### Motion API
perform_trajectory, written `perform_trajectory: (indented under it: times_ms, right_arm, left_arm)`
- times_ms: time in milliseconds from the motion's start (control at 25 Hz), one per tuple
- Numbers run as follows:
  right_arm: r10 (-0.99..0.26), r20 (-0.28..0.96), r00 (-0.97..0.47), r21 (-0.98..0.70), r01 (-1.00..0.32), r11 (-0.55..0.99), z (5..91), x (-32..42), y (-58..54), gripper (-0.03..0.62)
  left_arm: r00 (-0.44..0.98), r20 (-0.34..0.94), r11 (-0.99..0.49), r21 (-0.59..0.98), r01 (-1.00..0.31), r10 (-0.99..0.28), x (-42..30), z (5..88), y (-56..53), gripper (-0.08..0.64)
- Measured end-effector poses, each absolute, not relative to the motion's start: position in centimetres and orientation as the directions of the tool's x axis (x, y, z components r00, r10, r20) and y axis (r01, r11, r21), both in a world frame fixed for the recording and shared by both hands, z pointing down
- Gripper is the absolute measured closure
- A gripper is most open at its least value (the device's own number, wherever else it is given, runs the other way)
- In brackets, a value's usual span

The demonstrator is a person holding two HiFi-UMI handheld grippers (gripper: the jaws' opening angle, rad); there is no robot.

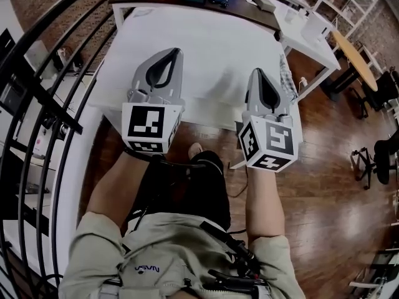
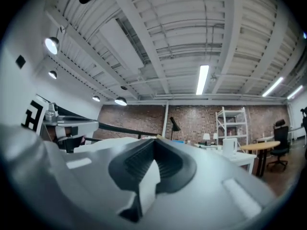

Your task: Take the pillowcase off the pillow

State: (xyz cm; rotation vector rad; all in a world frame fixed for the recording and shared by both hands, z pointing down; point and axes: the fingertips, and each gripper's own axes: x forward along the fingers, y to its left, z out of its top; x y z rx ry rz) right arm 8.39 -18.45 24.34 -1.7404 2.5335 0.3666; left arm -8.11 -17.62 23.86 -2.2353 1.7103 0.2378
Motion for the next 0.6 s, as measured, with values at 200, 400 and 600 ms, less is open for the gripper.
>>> perform_trajectory:
  times_ms: [200,400,600]
  right_arm:
    - [-0.919,-0.154,-0.363,0.171,-0.926,0.337,25.2,8.2,-18.3,0.591]
    - [-0.918,-0.152,-0.365,0.178,-0.924,0.338,25.4,7.9,-18.2,0.591]
    - [-0.918,-0.147,-0.367,0.178,-0.923,0.341,25.6,7.8,-17.8,0.591]
  left_arm:
    - [0.27,-0.321,-0.23,-0.157,-0.961,-0.908,-8.8,24.7,-17.3,0.554]
    - [0.283,-0.31,-0.249,-0.145,-0.958,-0.908,-8.5,25.2,-16.9,0.554]
    - [0.294,-0.307,-0.263,-0.139,-0.955,-0.905,-8.0,25.0,-15.9,0.554]
